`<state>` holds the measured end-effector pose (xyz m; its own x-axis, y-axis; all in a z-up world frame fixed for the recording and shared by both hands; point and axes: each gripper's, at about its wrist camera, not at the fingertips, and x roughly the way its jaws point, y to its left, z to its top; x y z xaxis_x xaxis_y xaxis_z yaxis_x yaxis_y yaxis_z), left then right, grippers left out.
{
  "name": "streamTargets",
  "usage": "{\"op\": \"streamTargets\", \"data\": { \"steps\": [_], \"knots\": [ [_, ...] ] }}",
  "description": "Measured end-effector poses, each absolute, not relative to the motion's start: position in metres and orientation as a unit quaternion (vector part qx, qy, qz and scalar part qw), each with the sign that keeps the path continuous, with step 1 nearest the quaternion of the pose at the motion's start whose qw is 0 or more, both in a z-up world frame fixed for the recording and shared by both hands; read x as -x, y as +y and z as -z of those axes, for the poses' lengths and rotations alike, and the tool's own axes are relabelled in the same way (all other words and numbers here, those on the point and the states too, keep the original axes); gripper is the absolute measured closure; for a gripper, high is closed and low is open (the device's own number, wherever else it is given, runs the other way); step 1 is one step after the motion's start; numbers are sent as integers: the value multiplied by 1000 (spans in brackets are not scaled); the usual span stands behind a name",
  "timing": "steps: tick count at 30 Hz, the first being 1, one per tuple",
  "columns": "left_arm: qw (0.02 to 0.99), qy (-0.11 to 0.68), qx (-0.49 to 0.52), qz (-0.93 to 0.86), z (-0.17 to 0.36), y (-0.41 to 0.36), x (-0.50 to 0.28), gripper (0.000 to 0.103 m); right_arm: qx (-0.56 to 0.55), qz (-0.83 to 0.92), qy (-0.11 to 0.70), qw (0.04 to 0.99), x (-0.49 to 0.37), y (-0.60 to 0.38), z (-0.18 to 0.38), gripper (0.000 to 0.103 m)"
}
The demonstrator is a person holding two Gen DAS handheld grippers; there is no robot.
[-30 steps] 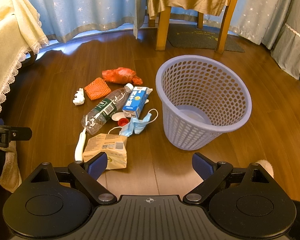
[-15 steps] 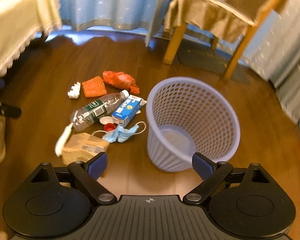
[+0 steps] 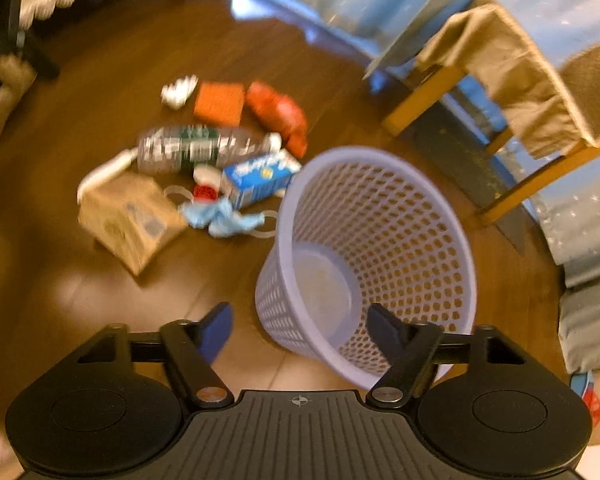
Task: Collect trash
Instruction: 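Grasp the lavender wastebasket rim with the right tool and drag it closer, then close the left tool on the brown paper bag while the right tool holds the basket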
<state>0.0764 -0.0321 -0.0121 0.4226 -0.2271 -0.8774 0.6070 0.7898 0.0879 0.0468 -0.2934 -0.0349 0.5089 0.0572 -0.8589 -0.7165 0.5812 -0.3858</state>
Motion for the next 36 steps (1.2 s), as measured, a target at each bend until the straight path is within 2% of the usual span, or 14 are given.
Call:
{"op": "streamTargets", "data": {
  "steps": [2, 7, 17, 22, 25, 36],
  "knots": [
    [812, 466, -215, 277, 15, -37, -83, 1, 396, -250, 432, 771, -55, -295, 46, 39],
    [797, 456, -248, 309, 28, -48, -98, 1, 427, -254, 441, 748, -71, -298, 68, 54],
    [787, 460, -248, 327, 31, -61, -113, 1, 457, -276, 445, 719, -90, -281, 97, 72],
    [787, 463, -242, 328, 32, -62, -114, 1, 472, -277, 447, 708, -92, -277, 106, 88],
    [787, 463, -241, 330, 31, -63, -114, 1, 478, -274, 442, 708, -91, -275, 109, 91],
    [782, 465, -243, 336, 35, -65, -113, 1, 556, -263, 400, 679, -69, -267, 126, 93]
  ]
}}
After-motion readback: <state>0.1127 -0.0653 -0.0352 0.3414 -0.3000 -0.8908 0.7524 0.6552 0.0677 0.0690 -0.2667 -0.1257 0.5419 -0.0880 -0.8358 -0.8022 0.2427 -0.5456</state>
